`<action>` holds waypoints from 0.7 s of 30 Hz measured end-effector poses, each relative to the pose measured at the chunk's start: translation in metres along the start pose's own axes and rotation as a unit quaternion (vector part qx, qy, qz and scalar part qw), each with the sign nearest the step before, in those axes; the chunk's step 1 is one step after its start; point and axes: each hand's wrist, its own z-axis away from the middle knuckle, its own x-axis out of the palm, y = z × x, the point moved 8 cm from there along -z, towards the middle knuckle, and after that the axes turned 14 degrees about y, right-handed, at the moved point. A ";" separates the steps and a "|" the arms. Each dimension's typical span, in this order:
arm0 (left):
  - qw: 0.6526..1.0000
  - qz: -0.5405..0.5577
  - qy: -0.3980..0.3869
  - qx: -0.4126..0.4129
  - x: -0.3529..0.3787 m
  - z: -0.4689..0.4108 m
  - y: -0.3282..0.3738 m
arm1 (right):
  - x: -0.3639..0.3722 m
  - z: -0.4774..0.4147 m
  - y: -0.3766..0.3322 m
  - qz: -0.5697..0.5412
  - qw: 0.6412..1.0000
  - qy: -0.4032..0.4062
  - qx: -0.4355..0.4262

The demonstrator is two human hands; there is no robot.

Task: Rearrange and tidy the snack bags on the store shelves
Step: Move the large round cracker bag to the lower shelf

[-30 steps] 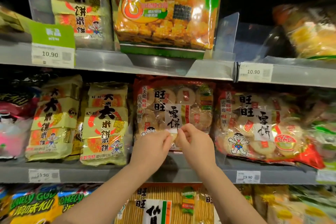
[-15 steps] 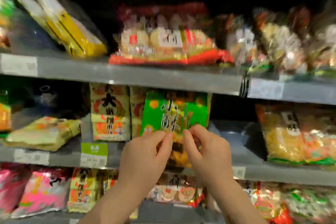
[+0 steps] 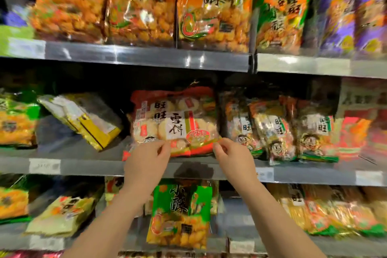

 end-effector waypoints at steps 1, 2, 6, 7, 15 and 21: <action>1.000 -0.002 0.000 -0.007 0.000 -0.002 -0.004 | 0.001 -0.003 0.005 -0.001 1.000 0.003 0.017; 1.000 -0.010 0.000 -0.012 -0.001 -0.004 -0.009 | 0.003 -0.007 0.010 -0.004 0.999 0.006 0.039; 0.998 -0.053 0.016 -0.040 -0.007 -0.016 -0.044 | 0.027 -0.021 0.027 -0.019 0.991 -0.022 0.131; 0.997 -0.062 0.016 -0.045 -0.006 -0.020 -0.054 | 0.039 -0.024 0.029 -0.014 0.989 -0.045 0.143; 0.981 -0.188 -0.047 -0.013 0.022 -0.038 -0.116 | 0.106 -0.038 0.054 0.040 0.914 -0.228 0.333; 0.967 -0.233 -0.100 -0.024 0.036 -0.057 -0.157 | 0.118 -0.037 0.046 -0.086 0.909 -0.185 0.363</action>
